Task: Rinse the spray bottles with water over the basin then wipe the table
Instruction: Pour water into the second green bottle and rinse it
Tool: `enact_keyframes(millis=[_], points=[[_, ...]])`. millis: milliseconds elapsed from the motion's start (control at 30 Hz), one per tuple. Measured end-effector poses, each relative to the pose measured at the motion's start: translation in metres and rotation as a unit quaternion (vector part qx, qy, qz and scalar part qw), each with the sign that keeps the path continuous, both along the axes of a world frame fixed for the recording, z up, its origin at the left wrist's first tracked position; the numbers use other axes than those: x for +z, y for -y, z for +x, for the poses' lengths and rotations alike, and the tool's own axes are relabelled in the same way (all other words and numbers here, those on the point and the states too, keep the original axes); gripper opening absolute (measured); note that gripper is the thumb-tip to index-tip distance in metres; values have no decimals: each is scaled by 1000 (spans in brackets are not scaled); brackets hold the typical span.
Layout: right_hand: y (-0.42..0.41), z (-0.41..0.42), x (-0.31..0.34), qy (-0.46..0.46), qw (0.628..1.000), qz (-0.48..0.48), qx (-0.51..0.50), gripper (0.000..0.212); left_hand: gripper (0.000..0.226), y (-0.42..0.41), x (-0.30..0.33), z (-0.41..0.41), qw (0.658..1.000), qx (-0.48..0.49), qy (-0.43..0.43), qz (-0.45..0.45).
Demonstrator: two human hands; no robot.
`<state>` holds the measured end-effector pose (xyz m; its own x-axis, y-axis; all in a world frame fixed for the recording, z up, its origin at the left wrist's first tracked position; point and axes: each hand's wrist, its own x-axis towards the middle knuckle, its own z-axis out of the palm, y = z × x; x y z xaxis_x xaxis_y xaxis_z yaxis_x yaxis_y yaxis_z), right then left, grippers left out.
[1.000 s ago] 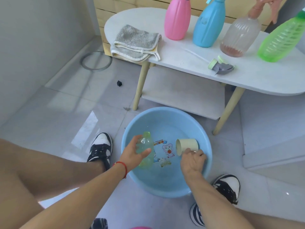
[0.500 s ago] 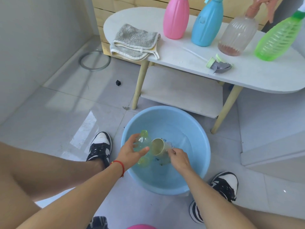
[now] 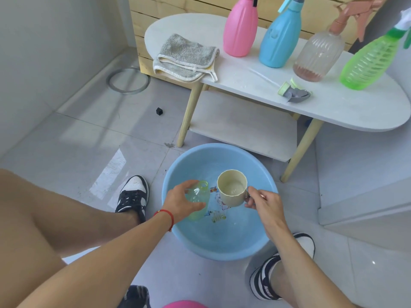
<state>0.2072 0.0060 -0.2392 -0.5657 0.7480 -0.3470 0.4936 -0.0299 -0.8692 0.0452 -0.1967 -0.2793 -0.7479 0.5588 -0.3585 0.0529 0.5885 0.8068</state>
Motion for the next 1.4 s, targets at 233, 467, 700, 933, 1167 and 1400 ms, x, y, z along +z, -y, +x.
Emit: enact_keyframes(millis=[233,467,700,933,1167,1400], points=[[-4,-2,29,-14,993,104,-54,42,70,-15,6,12,998,28,-55,-5],[2,-6,36,7,983,181,-41,49,72,-17,7,16,995,17,-94,-22],[14,-10,45,7,960,280,9,53,70,-17,7,15,993,-13,-108,-37],[18,-13,48,9,947,321,24,55,73,-17,2,14,993,-27,-106,-45],[21,-14,51,8,922,384,52,55,73,-18,0,15,993,-35,-98,-54],[17,-13,44,16,898,437,52,49,74,-19,0,15,993,-42,-96,-57]])
